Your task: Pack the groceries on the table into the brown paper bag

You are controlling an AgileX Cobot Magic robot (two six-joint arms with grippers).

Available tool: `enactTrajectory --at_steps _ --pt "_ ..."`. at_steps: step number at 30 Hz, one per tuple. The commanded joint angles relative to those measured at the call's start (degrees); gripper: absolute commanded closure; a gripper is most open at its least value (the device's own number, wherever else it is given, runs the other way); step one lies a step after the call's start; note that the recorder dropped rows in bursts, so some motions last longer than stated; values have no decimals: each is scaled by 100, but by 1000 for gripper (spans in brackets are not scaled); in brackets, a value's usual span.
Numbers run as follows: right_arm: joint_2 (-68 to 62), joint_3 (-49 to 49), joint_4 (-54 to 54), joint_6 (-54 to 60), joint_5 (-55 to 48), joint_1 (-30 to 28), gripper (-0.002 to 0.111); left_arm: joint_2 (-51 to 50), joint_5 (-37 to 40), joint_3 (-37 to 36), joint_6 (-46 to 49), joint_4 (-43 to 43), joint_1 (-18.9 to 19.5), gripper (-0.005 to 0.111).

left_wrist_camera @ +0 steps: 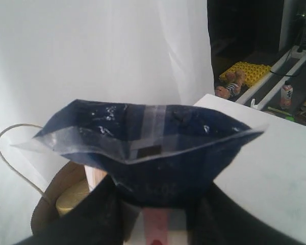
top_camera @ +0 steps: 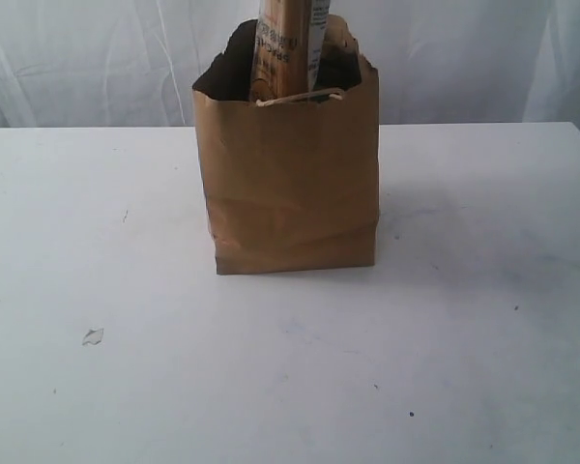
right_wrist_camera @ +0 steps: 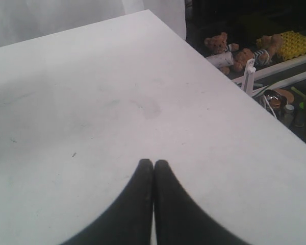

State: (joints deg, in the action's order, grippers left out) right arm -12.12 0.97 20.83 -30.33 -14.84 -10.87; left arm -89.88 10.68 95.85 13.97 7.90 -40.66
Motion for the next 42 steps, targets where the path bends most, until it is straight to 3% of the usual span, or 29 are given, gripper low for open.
enactTrajectory --at_steps 1,18,31,33,36,38,42 --pt "-2 -18 14 61 13 -20 108 35 71 74 -7 -286 3 107" --pt "-2 -18 14 61 13 -20 108 -469 936 74 -7 -946 3 107" --pt "-2 -18 14 61 13 -20 108 -720 1207 74 -68 -1001 234 107" --pt "-2 -18 14 84 15 -20 108 -720 1283 74 -68 -1001 234 98" --pt "-2 -18 14 98 15 -20 108 -744 1336 74 -68 -1001 234 65" --pt "-2 -18 14 98 15 -20 108 -758 1336 74 -68 -1001 234 50" --pt "-2 -18 14 98 15 -20 108 -758 1346 74 -68 -1001 234 47"
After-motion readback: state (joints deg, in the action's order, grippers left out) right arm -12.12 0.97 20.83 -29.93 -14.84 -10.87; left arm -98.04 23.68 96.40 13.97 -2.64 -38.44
